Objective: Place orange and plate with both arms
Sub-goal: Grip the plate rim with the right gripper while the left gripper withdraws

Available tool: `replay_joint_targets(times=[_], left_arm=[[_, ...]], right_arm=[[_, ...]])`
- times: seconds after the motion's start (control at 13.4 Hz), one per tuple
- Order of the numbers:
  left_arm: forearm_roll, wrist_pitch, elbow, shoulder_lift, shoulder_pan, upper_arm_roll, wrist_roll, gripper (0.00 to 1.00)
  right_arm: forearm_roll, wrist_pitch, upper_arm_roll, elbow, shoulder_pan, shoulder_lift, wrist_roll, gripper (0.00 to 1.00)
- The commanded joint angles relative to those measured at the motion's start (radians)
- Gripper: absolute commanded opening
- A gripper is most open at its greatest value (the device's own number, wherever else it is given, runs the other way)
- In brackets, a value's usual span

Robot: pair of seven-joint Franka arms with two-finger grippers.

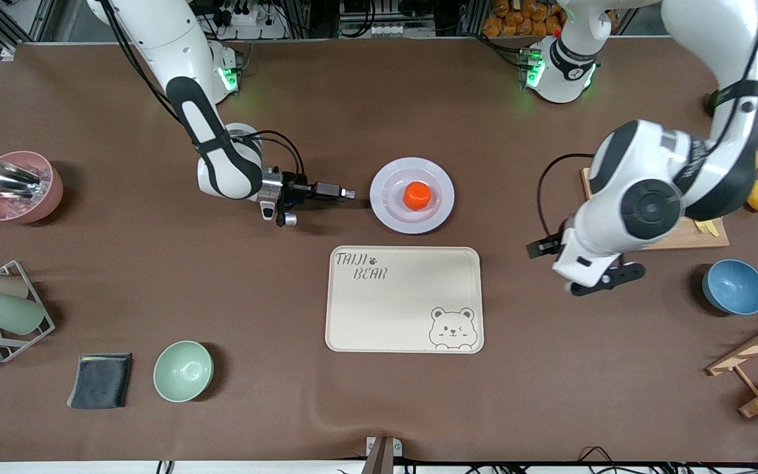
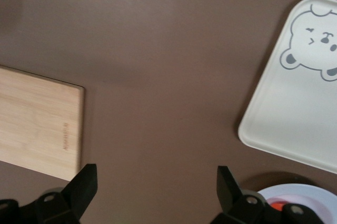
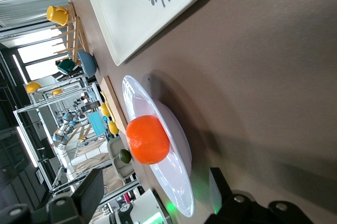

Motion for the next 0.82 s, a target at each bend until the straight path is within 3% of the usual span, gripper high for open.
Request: replay_joint_targets(times=[0.0,0.3,0.52,0.75], left_arm=[[0.023,-0.019,-0.020,-0.053,0.033,-0.009,0.075,1.00],[0.016,-0.075,-0.020,-0.106,0.065,0.003,0.208,1.00],[-0.082,-0.082,-0.045,-0.214,-0.016,0.187,0.372,1.00],[-0.113,-0.093,-0.123,-0.347,-0.136,0.356,0.521,1.00]], right_arm=[[0.089,0.015,-0.007,0.042,0.045,0.058,-0.090,0.84],[0.129,0.033,-0.007,0.057,0.081,0.077,-0.101,0.84],[0.162,0.074,-0.006,0.071,0.116,0.077,-0.101,0.84],[0.228,0.107,-0.007,0.099,0.168,0.080,-0.101,0.77]])
